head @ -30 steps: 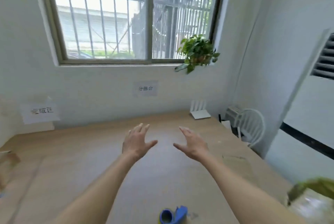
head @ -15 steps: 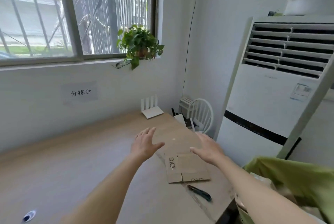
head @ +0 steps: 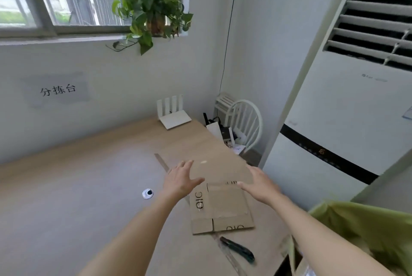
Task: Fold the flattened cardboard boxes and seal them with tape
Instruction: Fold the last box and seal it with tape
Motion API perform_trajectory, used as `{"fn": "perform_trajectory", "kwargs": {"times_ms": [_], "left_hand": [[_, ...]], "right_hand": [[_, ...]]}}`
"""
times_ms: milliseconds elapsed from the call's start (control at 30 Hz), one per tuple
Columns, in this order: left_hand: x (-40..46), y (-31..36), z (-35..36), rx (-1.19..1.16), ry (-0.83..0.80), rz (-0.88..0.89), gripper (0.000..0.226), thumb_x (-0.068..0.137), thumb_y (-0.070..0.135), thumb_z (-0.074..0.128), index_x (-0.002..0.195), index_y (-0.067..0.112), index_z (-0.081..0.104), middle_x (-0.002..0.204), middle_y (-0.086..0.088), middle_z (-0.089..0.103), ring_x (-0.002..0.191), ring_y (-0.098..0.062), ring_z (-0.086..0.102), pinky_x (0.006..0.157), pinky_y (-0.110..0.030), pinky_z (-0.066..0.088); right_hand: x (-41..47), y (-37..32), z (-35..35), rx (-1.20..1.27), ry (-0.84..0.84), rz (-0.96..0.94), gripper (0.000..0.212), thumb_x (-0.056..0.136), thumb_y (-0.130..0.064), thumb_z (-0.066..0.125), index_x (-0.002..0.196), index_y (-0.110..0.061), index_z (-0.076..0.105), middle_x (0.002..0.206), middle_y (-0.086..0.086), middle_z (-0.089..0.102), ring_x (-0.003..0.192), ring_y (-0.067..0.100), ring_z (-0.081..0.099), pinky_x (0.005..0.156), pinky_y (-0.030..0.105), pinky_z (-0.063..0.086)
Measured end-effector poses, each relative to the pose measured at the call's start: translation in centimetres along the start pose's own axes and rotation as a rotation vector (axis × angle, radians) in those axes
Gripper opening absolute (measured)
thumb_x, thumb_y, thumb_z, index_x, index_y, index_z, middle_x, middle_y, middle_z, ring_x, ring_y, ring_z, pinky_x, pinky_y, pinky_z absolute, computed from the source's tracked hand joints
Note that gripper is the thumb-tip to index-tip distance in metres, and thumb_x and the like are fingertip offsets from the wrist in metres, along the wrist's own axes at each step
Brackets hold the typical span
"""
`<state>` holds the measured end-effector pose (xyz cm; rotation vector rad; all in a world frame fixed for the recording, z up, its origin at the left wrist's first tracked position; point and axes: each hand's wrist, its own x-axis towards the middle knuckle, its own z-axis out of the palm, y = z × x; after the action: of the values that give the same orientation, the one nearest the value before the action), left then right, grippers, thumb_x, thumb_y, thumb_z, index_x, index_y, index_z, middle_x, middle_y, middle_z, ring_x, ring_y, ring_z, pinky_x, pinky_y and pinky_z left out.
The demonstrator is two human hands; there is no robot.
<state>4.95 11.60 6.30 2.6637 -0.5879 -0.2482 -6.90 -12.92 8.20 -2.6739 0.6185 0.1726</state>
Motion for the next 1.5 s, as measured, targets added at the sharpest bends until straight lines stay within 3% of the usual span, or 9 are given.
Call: {"fn": "perform_trajectory", "kwargs": {"times_ms": [133,467,667,767,1000,1133,1267,1400,1500], "left_hand": [[3.7,-0.3,4.9,0.006,-0.073,-0.060,0.080,0.089,0.064,0.055,0.154,0.028,0.027,0.151,0.002,0.040,0.136,-0.022,0.042,0.104,-0.036,0.038],[10.1,-1.7,20.1,-0.034,-0.302,-0.305,0.087,0.084,0.068,0.057,0.155,0.031,0.023,0.156,-0.001,0.035,0.139,-0.023,0.038,0.108,-0.038,0.038],[11.9,-2.0,26.7,-0.128,-0.349,-0.481,0.101,0.080,0.066,0.065,0.158,0.034,0.009,0.161,-0.009,0.019,0.147,-0.027,0.025,0.114,-0.039,0.031],[12.5,-2.0,29.1,-0.216,-0.328,-0.582,0.111,0.070,0.071,0.068,0.157,0.035,0.008,0.154,-0.008,0.024,0.139,-0.026,0.035,0.110,-0.041,0.039],[13.5,0.0,30.8,-0.099,-0.148,-0.776,0.115,0.061,0.080,0.069,0.153,0.038,0.014,0.158,-0.018,0.019,0.146,-0.035,0.018,0.113,-0.056,0.024],[13.3,-1.1,31.3,-0.120,-0.147,-0.844,0.119,0.056,0.078,0.075,0.151,0.041,0.014,0.160,-0.021,0.009,0.149,-0.036,0.010,0.112,-0.059,0.021],[12.2,-3.0,31.3,-0.164,-0.143,-0.926,0.126,0.048,0.080,0.077,0.151,0.044,0.014,0.153,-0.022,0.016,0.143,-0.038,0.020,0.109,-0.059,0.027],[10.6,-4.6,30.8,-0.174,-0.144,-0.877,0.129,0.045,0.079,0.077,0.152,0.044,0.016,0.147,-0.015,0.025,0.138,-0.035,0.026,0.107,-0.054,0.033],[9.1,-5.2,29.4,-0.289,-0.129,-0.857,0.132,0.042,0.075,0.081,0.153,0.043,0.016,0.140,-0.011,0.034,0.134,-0.032,0.034,0.105,-0.048,0.037]], "right_hand": [[5.1,4.0,4.3,0.038,-0.103,0.057,0.087,0.089,-0.064,0.061,0.160,-0.030,0.023,0.166,-0.006,0.025,0.151,0.021,0.029,0.118,0.047,0.034],[15.3,13.7,18.1,0.029,-0.401,0.138,0.097,0.086,-0.068,0.061,0.162,-0.028,0.016,0.167,-0.005,0.021,0.151,0.020,0.030,0.117,0.042,0.036],[19.0,16.8,22.6,0.106,-0.413,0.208,0.108,0.083,-0.067,0.066,0.162,-0.031,0.003,0.170,-0.001,0.008,0.153,0.023,0.021,0.118,0.042,0.032],[20.2,17.3,23.7,0.150,-0.343,0.202,0.108,0.082,-0.063,0.070,0.162,-0.032,0.003,0.169,0.000,0.010,0.154,0.023,0.018,0.120,0.041,0.029],[20.6,16.5,24.5,0.370,-0.282,0.199,0.107,0.081,-0.048,0.078,0.161,-0.032,0.007,0.155,-0.003,0.037,0.141,0.017,0.041,0.111,0.037,0.041],[20.5,16.2,25.0,0.405,-0.310,0.180,0.107,0.080,-0.046,0.079,0.161,-0.031,0.011,0.155,-0.004,0.036,0.140,0.017,0.043,0.112,0.037,0.041],[20.1,15.0,25.8,0.483,-0.319,0.239,0.107,0.074,-0.046,0.082,0.160,-0.026,0.021,0.152,-0.001,0.038,0.140,0.020,0.043,0.114,0.038,0.039],[20.7,14.4,27.1,0.596,-0.318,0.281,0.121,0.050,-0.065,0.076,0.156,-0.026,0.030,0.143,0.000,0.048,0.126,0.018,0.056,0.107,0.043,0.048],[20.9,14.1,28.0,0.592,-0.314,0.255,0.113,0.056,-0.057,0.082,0.154,-0.026,0.035,0.146,0.000,0.049,0.130,0.020,0.054,0.111,0.043,0.045]]}}
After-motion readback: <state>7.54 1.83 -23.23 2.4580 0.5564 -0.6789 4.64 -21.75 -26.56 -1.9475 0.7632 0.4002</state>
